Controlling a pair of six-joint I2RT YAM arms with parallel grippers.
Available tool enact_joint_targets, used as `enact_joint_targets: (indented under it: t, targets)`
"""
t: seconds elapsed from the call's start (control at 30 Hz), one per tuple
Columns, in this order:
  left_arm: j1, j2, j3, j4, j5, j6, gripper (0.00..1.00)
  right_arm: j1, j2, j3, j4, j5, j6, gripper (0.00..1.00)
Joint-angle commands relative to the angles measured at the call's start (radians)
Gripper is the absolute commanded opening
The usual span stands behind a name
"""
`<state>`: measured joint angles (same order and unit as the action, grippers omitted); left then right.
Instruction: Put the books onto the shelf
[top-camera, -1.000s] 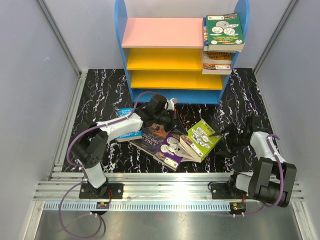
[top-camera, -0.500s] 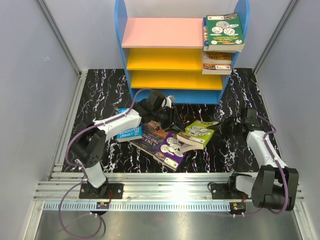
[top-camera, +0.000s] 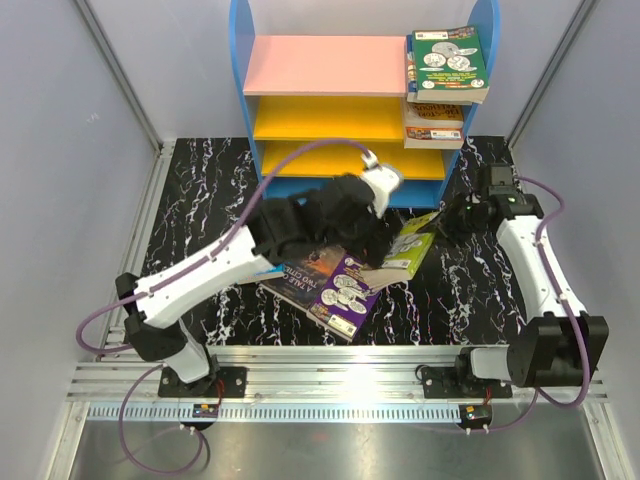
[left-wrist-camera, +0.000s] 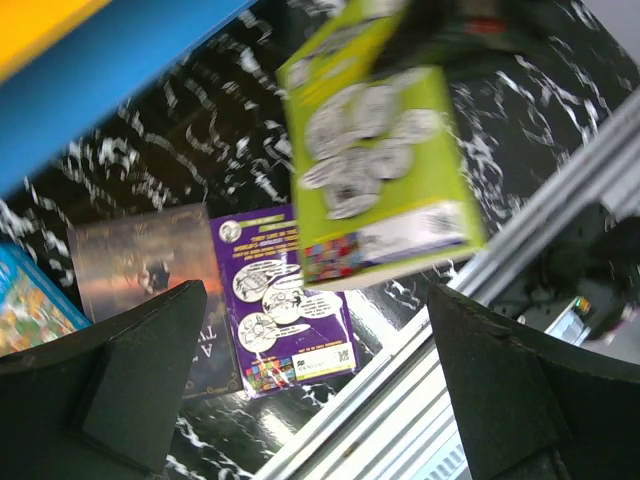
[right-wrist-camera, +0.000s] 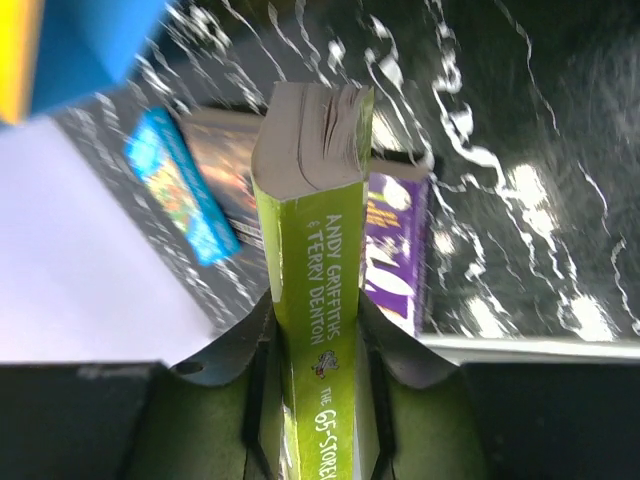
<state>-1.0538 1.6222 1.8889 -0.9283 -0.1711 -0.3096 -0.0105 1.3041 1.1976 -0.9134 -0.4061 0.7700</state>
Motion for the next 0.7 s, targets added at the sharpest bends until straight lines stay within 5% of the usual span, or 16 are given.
enact_joint_targets:
  t: [0.0, 0.3, 0.67]
  targets:
    - [-0.139, 0.025, 0.047, -0.083, -0.215, 0.185, 0.99, 0.058, 0.049, 0.071, -0.107, 0.043, -0.034, 0.0]
    - [-0.307, 0.202, 0.14, -0.069, -0.242, 0.234, 0.99, 0.145, 0.099, 0.118, -0.128, 0.021, -0.012, 0.0]
    - [-0.316, 0.326, 0.213, -0.089, -0.108, 0.247, 0.96, 0.167, 0.109, 0.163, -0.163, -0.007, -0.026, 0.0]
